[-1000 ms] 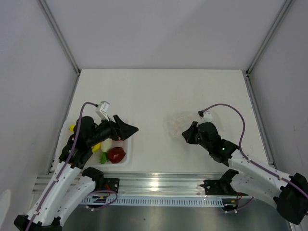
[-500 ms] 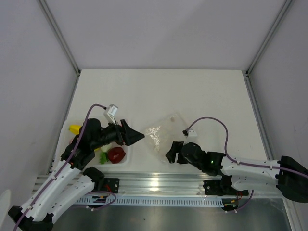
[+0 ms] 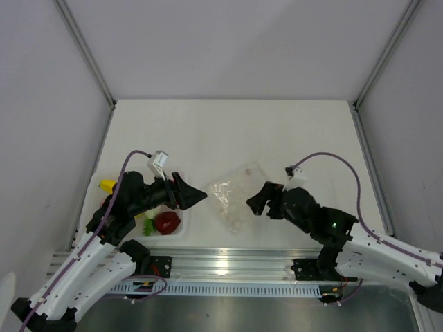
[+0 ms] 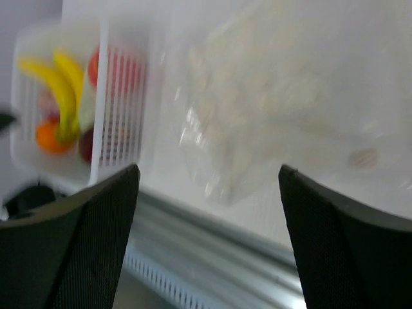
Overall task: Place the food in the zip-top bag and seal the zipper
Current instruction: Move the zipper food storage bag to the center of the board, then pick up the zipper food storage bag at the center of the board.
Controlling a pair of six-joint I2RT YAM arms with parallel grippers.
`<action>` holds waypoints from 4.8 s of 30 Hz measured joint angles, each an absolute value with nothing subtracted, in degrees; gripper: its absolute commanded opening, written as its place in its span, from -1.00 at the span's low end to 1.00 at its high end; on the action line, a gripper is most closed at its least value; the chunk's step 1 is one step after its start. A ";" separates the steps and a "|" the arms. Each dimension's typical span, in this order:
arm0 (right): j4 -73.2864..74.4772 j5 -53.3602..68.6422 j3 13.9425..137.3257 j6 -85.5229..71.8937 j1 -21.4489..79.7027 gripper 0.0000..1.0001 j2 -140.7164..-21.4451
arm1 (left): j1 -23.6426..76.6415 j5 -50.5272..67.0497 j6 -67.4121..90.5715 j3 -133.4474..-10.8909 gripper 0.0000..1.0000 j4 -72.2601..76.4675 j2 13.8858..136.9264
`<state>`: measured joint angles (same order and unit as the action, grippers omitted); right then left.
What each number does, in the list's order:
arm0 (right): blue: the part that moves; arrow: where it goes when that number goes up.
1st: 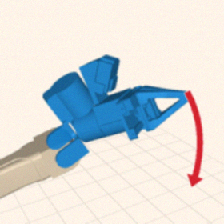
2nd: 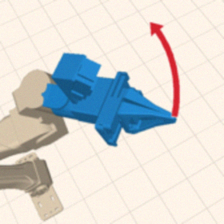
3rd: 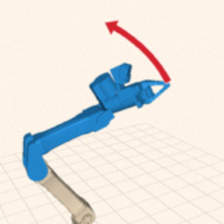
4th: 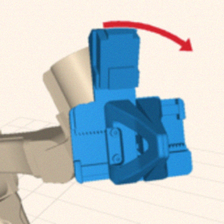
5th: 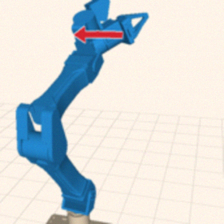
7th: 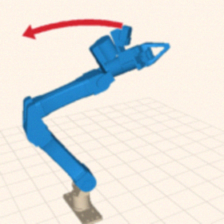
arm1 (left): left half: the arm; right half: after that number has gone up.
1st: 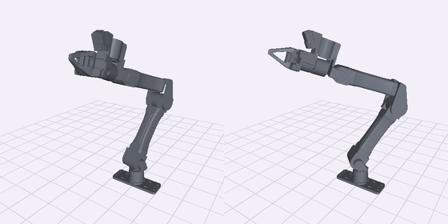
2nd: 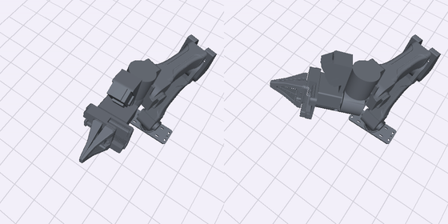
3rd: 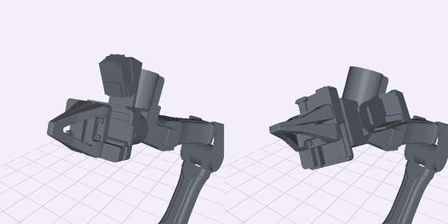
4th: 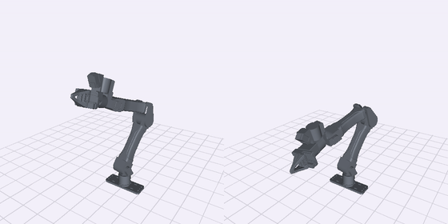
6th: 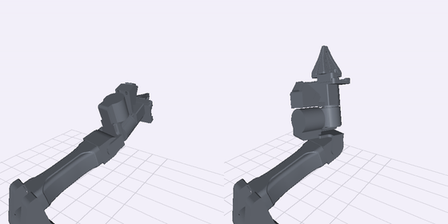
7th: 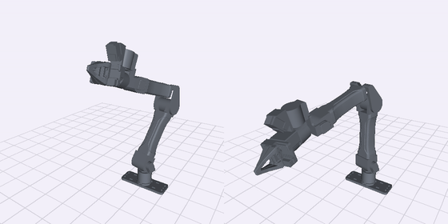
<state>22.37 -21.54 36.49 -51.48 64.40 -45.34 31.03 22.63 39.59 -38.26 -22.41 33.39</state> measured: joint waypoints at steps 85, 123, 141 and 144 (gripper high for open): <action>11.88 11.09 47.09 -31.22 41.47 -1.00 -58.83 | 34.68 18.90 41.74 -43.35 0.47 -35.90 35.20; 11.53 -20.84 52.05 -29.93 72.27 -1.00 -65.60 | 38.20 14.09 41.69 -44.75 0.63 -35.20 39.20; -2.28 -13.15 48.97 -28.53 72.31 -1.00 -68.64 | 38.24 13.63 40.82 -50.06 0.66 -35.57 44.47; -0.45 -16.53 48.99 -31.55 72.31 -1.00 -68.66 | 38.26 13.26 40.49 -50.06 0.61 -35.79 44.10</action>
<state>-0.45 -16.53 48.99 -31.55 72.31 -68.66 38.26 13.26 40.49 -50.06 -35.79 44.10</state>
